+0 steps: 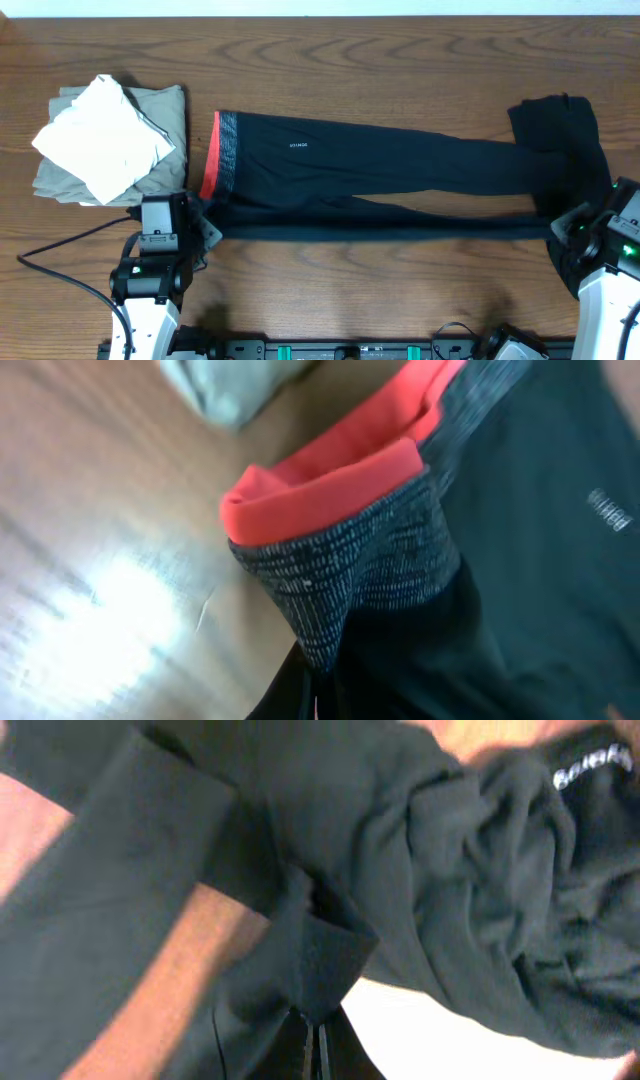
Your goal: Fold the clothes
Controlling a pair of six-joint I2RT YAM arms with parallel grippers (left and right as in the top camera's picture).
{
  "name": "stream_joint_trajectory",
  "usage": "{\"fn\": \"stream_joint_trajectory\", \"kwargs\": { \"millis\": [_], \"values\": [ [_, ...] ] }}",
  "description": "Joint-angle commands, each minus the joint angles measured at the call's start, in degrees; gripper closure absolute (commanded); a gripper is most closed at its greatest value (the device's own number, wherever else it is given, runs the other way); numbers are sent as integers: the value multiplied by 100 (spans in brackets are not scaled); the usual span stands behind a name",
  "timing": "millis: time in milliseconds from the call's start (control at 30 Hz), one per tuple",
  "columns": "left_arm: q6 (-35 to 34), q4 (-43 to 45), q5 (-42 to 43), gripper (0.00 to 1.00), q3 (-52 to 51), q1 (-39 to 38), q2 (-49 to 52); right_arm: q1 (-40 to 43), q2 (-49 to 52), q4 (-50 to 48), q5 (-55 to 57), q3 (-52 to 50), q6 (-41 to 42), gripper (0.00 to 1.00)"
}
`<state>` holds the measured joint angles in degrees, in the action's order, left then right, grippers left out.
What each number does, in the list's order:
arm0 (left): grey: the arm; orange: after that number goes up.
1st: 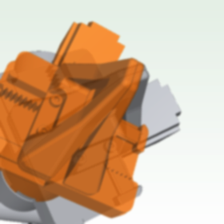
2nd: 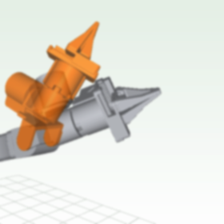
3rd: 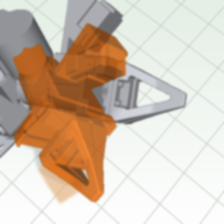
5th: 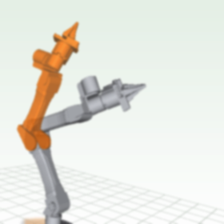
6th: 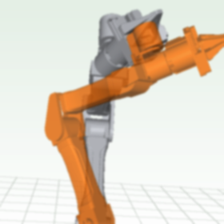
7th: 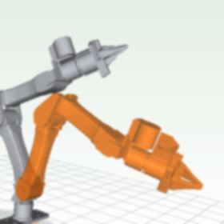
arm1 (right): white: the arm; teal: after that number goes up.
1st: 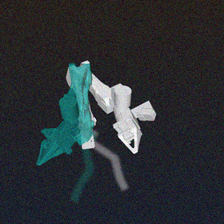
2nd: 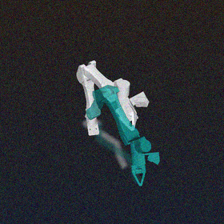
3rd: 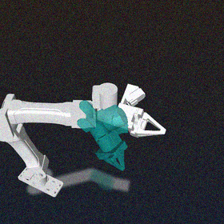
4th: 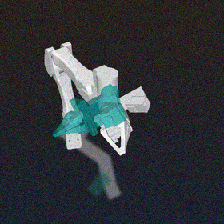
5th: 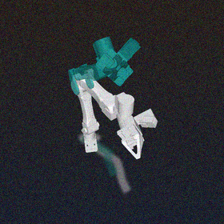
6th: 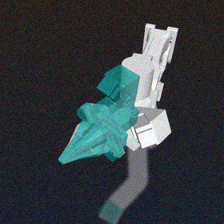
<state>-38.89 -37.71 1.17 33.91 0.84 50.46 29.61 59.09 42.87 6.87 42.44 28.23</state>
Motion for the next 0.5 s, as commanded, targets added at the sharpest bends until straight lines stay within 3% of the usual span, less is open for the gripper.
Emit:
{"fn": "stream_joint_trajectory", "kwargs": {
  "millis": [0, 267, 467],
  "values": [
    [74, 372, -428, 94, 151, 11, -42, 50, 13, -50, 42, 195, 26, 99],
    [74, 1976, -426, 94, 151, 11, 48, 48, 503, -348, -61, 350, 26, 99],
    [70, 2468, -420, 94, 151, 9, 411, 20, 1003, -654, -310, 568, 20, 99]
  ]
}}
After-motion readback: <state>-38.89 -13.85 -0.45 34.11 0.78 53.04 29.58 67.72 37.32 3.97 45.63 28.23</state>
